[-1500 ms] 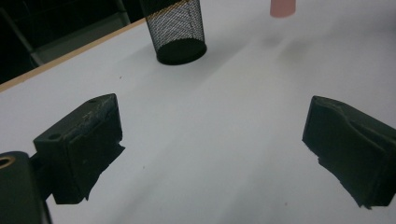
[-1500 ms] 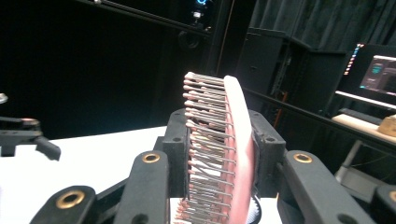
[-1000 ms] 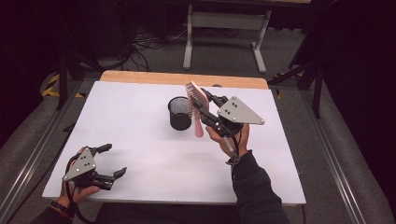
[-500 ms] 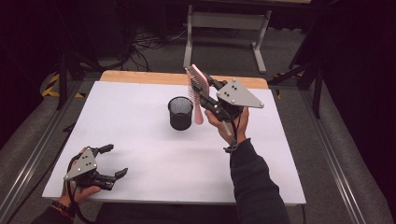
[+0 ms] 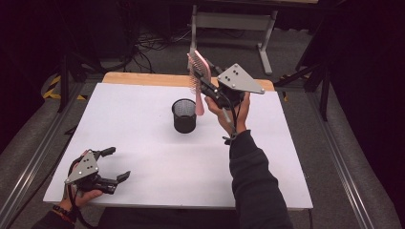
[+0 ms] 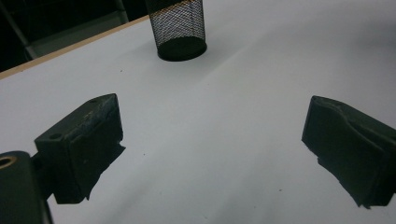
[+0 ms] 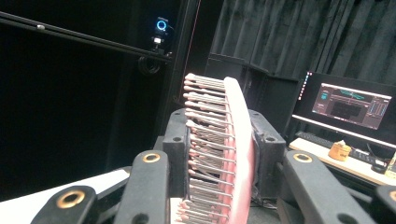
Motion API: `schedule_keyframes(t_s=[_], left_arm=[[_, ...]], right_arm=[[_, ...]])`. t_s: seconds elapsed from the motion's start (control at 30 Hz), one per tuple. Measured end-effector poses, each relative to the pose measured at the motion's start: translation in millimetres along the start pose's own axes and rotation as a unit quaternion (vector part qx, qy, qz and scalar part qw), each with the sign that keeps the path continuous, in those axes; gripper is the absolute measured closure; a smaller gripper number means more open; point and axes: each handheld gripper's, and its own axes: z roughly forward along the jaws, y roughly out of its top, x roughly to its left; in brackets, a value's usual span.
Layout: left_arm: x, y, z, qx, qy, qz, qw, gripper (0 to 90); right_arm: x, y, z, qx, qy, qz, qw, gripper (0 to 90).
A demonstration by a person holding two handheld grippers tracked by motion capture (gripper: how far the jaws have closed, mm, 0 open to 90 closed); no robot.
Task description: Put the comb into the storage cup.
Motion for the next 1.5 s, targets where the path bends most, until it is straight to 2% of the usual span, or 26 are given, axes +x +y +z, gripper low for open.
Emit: schedule_keyframes(t_s=[0.33, 0.9, 1.37, 1.5], left_arm=[[0.6, -0.3, -1.0, -0.002, -0.005, -0.003, 1.0000, 6.1], [-0.1, -0.7, -0.3, -0.002, -0.010, -0.001, 1.0000, 6.1], [0.1, -1.8, 0.0, -0.004, -0.012, -0.001, 0.9999, 6.4], [0.0, -1.9, -0.9, -0.008, -0.005, -0.003, 0.9999, 6.6]], right_arm=[[5.6, -0.6, 23.2, 0.004, -0.001, -0.002, 1.0000, 65.2], [13.6, -10.4, 39.6, 0.010, -0.005, 0.000, 0.9999, 65.2], [18.9, -34.8, 53.8, 0.029, -0.014, 0.009, 0.9994, 65.1], [19.1, -42.4, 55.5, 0.034, -0.016, 0.017, 0.9992, 65.1]])
